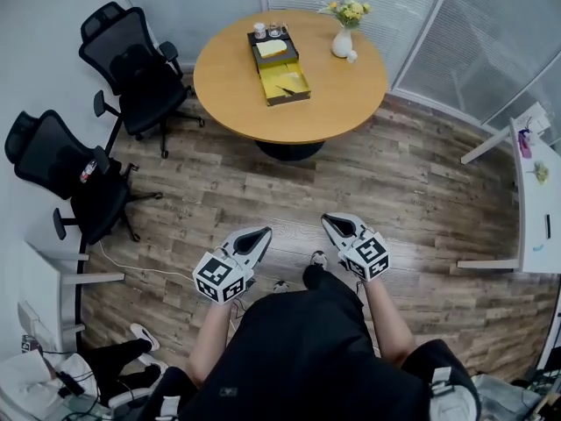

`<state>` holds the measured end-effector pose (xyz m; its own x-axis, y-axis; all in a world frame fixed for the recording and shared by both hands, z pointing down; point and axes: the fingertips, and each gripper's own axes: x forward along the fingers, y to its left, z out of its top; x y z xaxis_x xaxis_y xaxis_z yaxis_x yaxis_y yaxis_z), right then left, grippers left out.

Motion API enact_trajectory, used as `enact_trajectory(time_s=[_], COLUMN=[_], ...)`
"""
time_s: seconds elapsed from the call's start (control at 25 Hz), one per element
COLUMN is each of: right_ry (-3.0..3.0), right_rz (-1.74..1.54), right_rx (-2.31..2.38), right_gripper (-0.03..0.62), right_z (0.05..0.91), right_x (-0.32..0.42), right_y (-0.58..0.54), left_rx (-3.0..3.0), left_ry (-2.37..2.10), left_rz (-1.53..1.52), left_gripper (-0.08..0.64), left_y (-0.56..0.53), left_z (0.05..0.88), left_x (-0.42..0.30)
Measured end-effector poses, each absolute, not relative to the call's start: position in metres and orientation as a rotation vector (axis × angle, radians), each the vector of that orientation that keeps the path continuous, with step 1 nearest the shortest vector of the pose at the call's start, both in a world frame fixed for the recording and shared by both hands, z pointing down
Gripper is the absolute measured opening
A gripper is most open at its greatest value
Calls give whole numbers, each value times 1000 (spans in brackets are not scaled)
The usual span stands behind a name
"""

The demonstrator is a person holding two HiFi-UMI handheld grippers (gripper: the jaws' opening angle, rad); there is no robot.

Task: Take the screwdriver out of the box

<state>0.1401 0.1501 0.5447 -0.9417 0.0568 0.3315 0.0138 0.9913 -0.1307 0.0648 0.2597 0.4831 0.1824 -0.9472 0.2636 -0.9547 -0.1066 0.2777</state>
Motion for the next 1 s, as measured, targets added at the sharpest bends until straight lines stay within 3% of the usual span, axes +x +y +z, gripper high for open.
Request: enact_trajectory(time_s=[1.0], right_ry=[-2769], right_rz=[255], right_rx=[-229], right_gripper=[8], right_z=[570], right_x=[154], right_y=[22], left_rx=[1918], left_ry=[-1944], left_rz=[54], left_gripper=[6], left_y=[140], left_z=[489], left_x=[72])
